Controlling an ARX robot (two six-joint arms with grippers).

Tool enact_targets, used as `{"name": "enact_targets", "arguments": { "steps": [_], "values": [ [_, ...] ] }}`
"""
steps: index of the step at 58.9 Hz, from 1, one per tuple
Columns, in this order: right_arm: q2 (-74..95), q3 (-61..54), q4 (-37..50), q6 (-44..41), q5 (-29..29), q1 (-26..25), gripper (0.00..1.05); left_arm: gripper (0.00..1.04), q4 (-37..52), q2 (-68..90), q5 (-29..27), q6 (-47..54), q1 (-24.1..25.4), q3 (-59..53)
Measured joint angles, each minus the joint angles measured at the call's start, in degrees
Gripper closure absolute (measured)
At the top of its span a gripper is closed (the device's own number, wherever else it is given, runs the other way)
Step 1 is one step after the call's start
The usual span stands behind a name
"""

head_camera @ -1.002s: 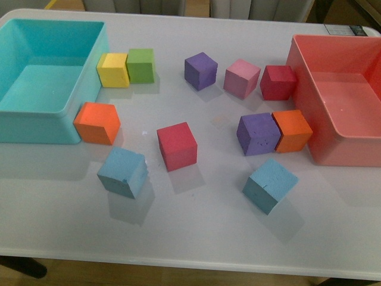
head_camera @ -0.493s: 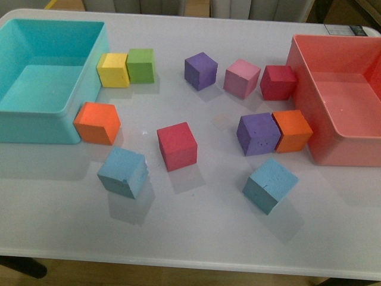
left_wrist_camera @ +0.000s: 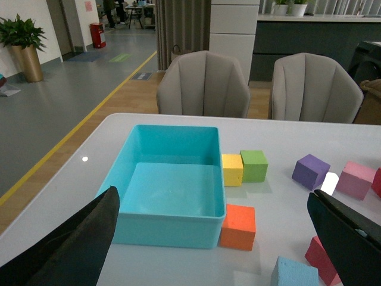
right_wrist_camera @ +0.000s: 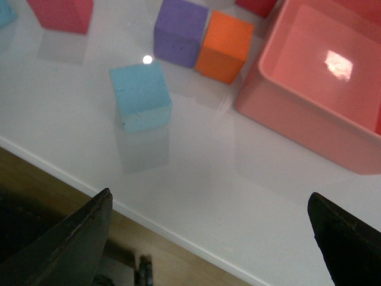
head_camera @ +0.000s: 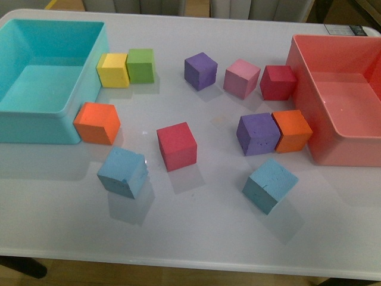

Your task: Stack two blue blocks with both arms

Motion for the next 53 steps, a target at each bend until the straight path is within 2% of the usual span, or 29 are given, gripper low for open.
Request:
{"name": "enact_targets", "arguments": {
  "steps": [9,19,33,53],
  "values": [
    [23.1,3.3,14.3,-0.6,1.4,7.3,0.09,0.09,0.0,0.0,0.0,0.0,0.0,0.0],
    [41.4,12.5,17.5,1.2,3.7,12.5,0.09,0.09,0.0,0.0,0.0,0.0,0.0,0.0],
    [54.9,21.8,19.4,3.4,4.9,14.1,0.09,0.09,0.0,0.0,0.0,0.0,0.0,0.0],
    [65.9,29.4,19.3,3.6,5.2,14.8,0.09,0.09,0.0,0.0,0.0,0.0,0.0,0.0]
  ]
}}
